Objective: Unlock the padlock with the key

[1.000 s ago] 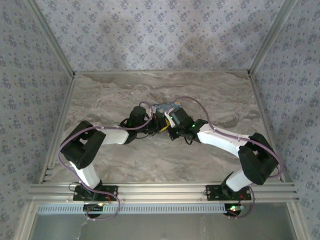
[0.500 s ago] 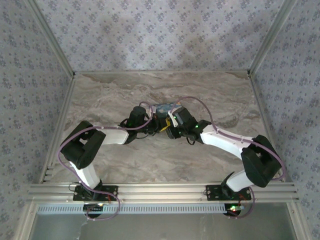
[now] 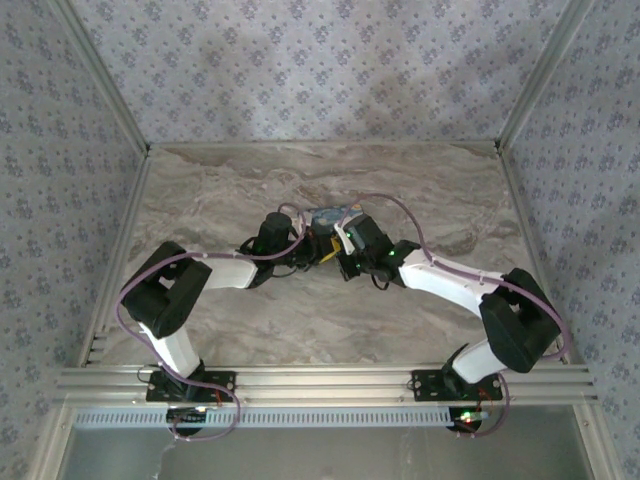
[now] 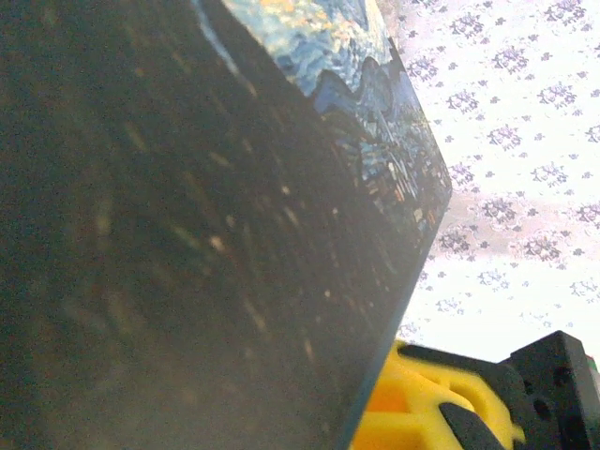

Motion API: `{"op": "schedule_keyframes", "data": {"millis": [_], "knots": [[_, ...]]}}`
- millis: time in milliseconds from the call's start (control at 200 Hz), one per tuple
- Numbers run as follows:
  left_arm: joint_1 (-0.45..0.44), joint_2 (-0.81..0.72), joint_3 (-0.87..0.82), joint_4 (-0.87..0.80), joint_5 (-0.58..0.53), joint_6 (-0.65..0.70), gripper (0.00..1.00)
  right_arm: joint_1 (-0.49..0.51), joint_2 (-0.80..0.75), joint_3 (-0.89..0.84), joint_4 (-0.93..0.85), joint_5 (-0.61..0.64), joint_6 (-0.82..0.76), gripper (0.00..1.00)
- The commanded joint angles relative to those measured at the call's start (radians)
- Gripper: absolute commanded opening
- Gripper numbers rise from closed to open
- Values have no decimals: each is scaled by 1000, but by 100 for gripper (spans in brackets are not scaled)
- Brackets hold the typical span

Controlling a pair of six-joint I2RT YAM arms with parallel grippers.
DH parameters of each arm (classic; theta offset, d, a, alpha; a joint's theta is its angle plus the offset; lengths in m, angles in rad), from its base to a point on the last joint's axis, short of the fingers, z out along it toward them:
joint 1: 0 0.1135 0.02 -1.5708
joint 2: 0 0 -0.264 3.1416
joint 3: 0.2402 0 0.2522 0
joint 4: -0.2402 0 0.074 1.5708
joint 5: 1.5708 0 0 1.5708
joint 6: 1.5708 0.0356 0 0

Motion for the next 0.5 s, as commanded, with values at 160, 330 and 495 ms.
{"op": "schedule_keyframes", "data": {"millis": [160, 330, 495], "knots": [[3, -30, -9, 52, 33, 1, 0, -14, -8, -3, 6, -26, -1, 1], [4, -30, -27, 15, 24, 27, 0, -15, -48, -28, -5, -18, 13, 40], [1, -31, -38, -59, 6, 82, 1, -18, -100, -65, -23, -10, 27, 41]]}}
